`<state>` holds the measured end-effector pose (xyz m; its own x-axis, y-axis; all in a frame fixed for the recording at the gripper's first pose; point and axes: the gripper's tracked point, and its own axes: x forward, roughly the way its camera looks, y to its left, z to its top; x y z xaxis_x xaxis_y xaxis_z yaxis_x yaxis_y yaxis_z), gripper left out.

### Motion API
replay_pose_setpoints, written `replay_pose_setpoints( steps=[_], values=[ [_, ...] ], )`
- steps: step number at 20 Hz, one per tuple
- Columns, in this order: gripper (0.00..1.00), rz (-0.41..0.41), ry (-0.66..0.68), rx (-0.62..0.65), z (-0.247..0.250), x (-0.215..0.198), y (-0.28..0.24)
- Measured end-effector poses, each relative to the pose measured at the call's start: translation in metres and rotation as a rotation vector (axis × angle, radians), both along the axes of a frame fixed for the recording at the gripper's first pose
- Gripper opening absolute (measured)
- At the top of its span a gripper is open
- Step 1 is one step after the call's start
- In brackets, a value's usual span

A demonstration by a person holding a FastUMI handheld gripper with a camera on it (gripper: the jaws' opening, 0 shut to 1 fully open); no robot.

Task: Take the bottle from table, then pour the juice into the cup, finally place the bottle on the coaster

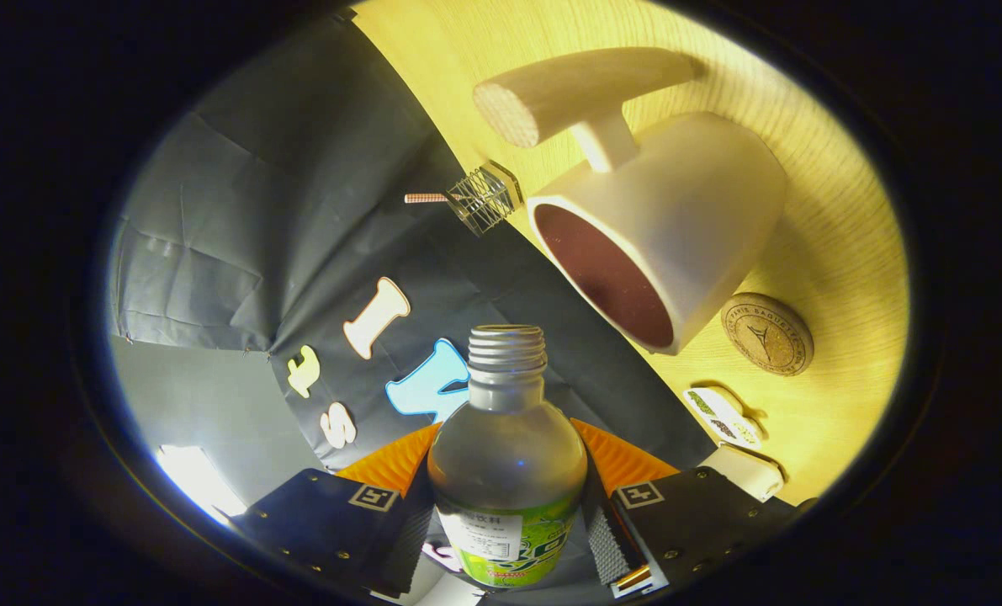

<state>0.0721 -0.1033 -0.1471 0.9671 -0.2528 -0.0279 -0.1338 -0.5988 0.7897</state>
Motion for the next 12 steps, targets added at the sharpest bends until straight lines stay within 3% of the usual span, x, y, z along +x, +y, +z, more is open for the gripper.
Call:
replay_pose_setpoints(
  steps=[12],
  values=[
    [0.78,0.046,0.099,-0.250,-0.033,-0.011,0.003]
  ],
)
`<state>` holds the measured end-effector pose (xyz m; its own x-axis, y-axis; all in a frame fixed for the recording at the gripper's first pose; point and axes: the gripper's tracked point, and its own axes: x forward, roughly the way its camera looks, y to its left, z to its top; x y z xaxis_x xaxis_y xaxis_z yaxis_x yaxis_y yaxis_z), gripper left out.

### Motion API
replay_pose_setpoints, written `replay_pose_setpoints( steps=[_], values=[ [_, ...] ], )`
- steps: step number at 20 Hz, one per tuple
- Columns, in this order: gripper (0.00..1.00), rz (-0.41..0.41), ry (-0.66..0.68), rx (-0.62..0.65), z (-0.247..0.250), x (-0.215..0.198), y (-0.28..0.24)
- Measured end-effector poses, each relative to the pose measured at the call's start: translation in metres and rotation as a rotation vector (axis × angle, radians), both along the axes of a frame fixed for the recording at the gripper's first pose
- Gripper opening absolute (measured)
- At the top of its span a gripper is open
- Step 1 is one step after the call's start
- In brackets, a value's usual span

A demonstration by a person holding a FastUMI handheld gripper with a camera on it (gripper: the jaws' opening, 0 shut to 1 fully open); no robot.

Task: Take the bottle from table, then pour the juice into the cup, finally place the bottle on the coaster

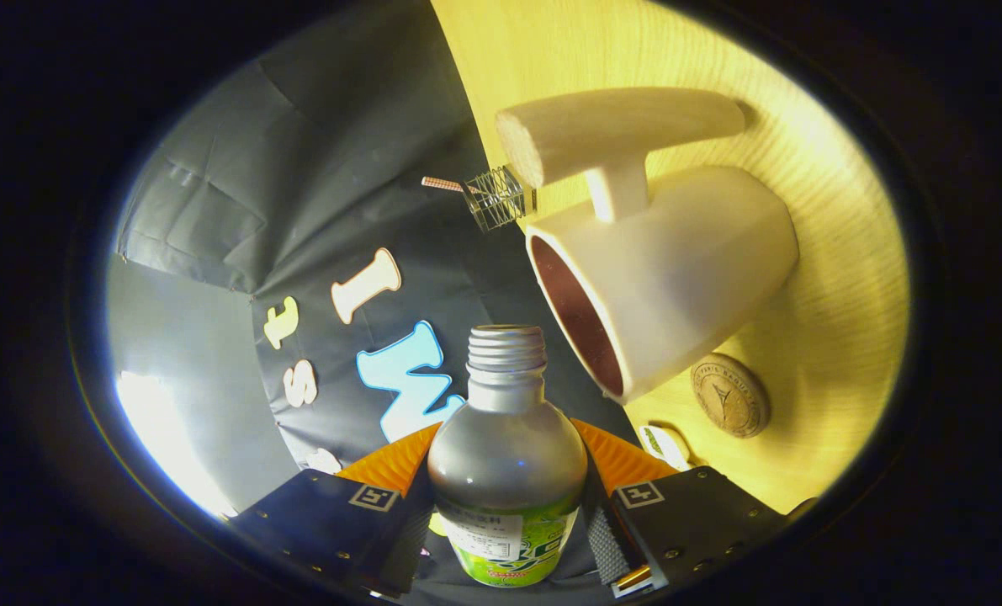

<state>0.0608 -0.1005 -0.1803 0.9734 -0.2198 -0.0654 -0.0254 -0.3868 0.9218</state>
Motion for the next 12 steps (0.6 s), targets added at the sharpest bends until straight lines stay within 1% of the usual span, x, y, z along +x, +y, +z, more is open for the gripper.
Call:
replay_pose_setpoints(
  steps=[1,3,6,9,10,12],
  values=[
    [0.78,0.002,0.016,-0.036,-0.003,-0.002,-0.001],
    [0.78,0.027,0.066,-0.149,-0.008,-0.006,-0.002],
    [0.78,0.074,0.139,-0.387,-0.004,-0.012,-0.003],
    [0.79,0.122,0.186,-0.659,0.007,-0.013,0.002],
    [0.78,0.143,0.208,-0.730,0.008,-0.013,0.007],
    [0.79,0.175,0.220,-0.815,0.014,-0.011,0.018]
  ],
)
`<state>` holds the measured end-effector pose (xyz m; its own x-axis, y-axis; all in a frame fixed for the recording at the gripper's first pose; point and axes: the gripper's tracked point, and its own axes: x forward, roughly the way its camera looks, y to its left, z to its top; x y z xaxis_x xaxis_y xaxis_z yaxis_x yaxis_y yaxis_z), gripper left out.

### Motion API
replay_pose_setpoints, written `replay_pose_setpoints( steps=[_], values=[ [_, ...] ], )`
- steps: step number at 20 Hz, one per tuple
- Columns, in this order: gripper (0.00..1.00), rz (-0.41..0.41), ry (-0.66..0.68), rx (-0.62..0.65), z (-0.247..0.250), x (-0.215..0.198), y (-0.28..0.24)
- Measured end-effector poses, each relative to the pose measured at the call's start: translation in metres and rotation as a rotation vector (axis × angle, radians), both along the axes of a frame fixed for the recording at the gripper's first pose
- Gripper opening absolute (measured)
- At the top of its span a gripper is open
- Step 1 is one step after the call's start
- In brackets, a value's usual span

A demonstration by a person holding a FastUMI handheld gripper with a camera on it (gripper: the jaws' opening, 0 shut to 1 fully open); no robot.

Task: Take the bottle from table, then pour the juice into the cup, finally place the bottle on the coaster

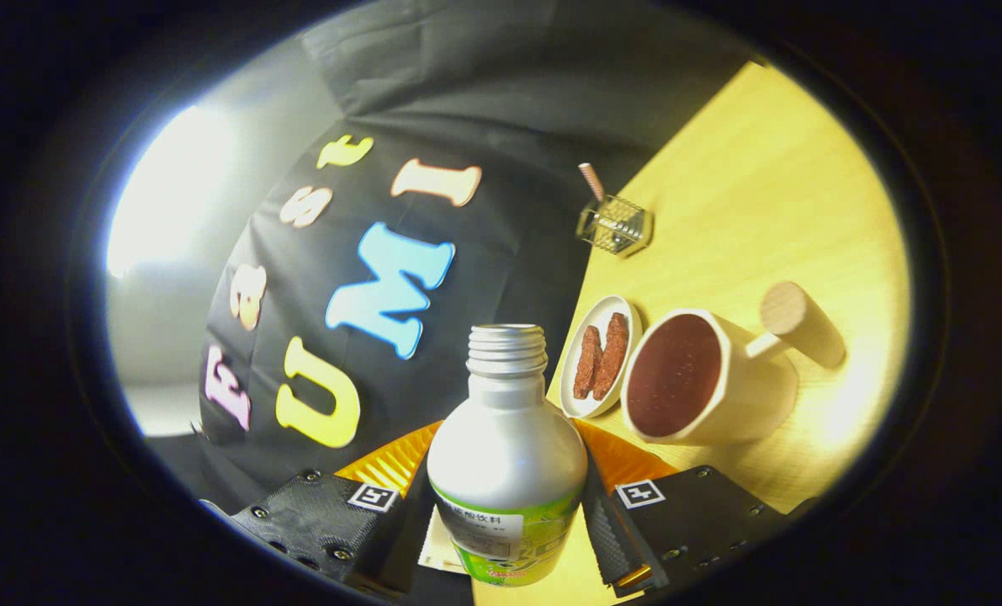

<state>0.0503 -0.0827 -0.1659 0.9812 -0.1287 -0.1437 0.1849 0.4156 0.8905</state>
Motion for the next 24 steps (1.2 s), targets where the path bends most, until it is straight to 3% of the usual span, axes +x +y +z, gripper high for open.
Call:
replay_pose_setpoints(
  steps=[3,9,14,20,24],
  values=[
    [0.79,0.028,0.074,-0.191,-0.004,0.000,0.012],
    [0.79,0.072,0.196,-0.787,0.013,0.009,0.023],
    [0.79,0.054,0.217,-1.214,0.040,0.017,0.044],
    [0.79,0.034,0.166,-1.395,0.064,0.029,0.065],
    [0.79,0.133,0.115,-1.289,0.037,0.048,0.076]
  ],
)
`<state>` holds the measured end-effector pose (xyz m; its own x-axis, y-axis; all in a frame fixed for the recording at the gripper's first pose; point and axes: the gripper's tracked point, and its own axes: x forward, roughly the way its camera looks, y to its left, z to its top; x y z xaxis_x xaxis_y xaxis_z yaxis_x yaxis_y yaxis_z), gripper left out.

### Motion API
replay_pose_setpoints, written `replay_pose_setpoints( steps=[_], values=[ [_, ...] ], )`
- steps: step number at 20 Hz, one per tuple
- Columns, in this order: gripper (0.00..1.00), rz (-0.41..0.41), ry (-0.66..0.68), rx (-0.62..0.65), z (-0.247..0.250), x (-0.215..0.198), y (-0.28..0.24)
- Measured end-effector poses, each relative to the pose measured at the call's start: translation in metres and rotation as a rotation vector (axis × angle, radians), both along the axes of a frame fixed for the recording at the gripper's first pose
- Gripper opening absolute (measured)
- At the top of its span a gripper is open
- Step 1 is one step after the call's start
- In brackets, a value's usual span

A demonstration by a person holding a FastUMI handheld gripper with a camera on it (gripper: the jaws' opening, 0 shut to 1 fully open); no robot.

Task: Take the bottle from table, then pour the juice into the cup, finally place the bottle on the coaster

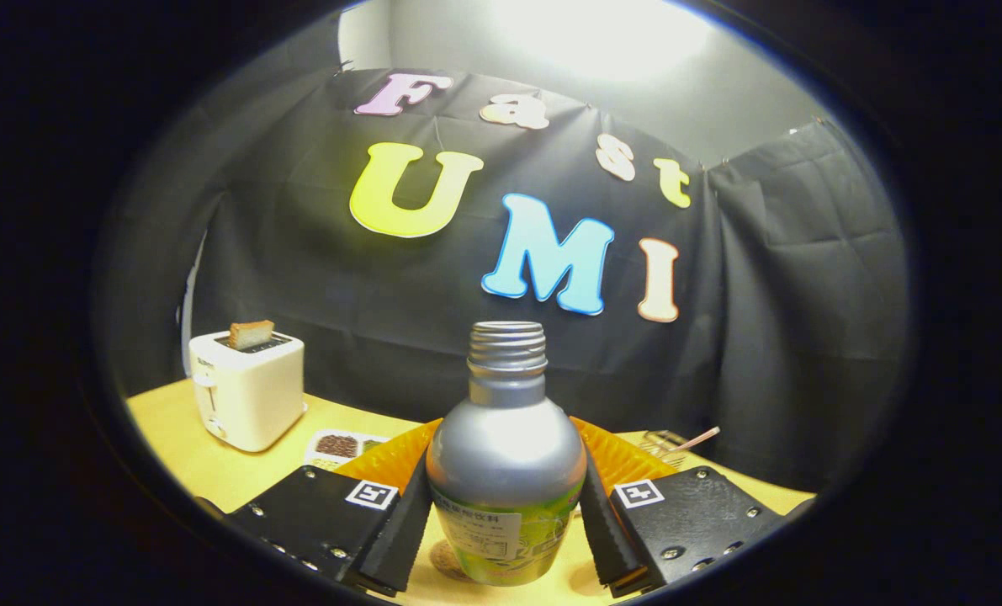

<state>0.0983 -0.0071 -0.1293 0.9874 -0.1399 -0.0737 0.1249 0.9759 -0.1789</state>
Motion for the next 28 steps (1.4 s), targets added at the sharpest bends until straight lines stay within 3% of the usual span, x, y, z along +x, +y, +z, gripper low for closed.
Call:
replay_pose_setpoints(
  steps=[5,19,26,28],
  values=[
    [0.79,0.017,0.023,0.094,-0.039,0.021,-0.018],
    [0.79,0.043,0.065,0.130,-0.085,0.042,-0.018],
    [0.79,0.035,0.020,0.148,-0.084,0.043,-0.016],
    [0.89,0.053,0.031,0.144,-0.085,0.041,-0.010]
  ],
)
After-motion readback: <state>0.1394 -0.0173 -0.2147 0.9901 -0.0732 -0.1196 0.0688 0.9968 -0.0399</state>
